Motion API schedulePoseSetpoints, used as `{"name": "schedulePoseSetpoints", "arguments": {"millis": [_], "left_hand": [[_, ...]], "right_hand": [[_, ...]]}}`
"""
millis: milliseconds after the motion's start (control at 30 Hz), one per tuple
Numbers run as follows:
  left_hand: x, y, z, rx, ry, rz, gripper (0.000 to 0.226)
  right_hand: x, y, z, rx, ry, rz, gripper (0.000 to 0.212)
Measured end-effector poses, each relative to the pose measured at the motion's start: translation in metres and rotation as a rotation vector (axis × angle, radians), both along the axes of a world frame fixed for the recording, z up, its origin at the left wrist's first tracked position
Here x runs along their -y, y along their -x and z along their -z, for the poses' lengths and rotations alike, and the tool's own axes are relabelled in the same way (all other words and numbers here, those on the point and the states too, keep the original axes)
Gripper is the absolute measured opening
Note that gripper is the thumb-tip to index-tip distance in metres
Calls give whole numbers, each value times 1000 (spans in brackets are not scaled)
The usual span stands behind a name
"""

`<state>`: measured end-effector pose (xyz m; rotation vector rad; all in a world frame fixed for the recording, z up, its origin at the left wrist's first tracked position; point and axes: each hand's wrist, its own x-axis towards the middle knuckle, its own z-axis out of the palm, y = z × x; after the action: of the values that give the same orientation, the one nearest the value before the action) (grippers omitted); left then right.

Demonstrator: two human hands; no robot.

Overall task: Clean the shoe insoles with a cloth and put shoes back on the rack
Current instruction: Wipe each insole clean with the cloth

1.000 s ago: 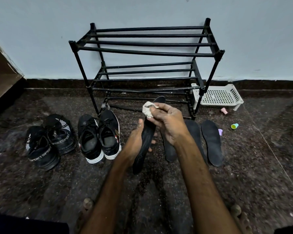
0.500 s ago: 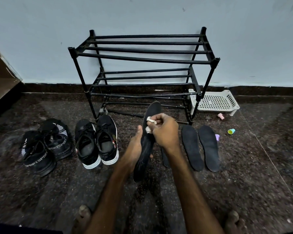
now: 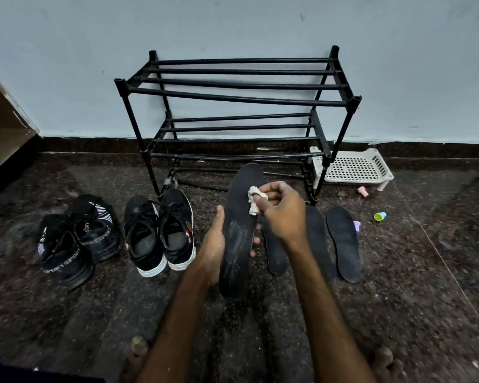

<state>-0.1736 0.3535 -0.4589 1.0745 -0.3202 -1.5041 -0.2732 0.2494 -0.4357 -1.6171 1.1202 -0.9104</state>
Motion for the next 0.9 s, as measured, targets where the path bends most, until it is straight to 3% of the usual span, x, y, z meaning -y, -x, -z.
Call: {"name": "schedulePoseSetpoints", "arguments": {"millis": [67,167,267,333,433,500,600,733,800,900], "left_hand": [[7,1,4,92,-73,-142,73],[8,5,11,74,-73,-200,71],[5,6,13,33,-97,-224,67],[1,5,8,-12,-71,-199,74],[-5,-6,12,-46,-19,-140,90],[-6,-10,12,-30,-2,-106,93],[-3,-8,11,-53,5,-97,90],[4,0,6,-97,3,-156,80],[6,3,4,-115,4,-181,72],[6,9,-4,-140,-1,-207,63]], "right_hand": [[-10,-10,2,-140,78,17,15],[-24,-23,-5,-104,36,-60,13],[-37,-32,-24,338,-296,-228,15],[-33,-28,-37,650,-523,-201,16],[-13,-8,-41,796,-561,-52,16],[-3,6,-37,592,-335,-4,14],[1,10,-23,109,42,-43,19],[-10,-10,-7,-398,348,-155,25],[-18,-17,-5,-468,381,-135,23],[-25,-20,-12,-332,368,-163,18]]}}
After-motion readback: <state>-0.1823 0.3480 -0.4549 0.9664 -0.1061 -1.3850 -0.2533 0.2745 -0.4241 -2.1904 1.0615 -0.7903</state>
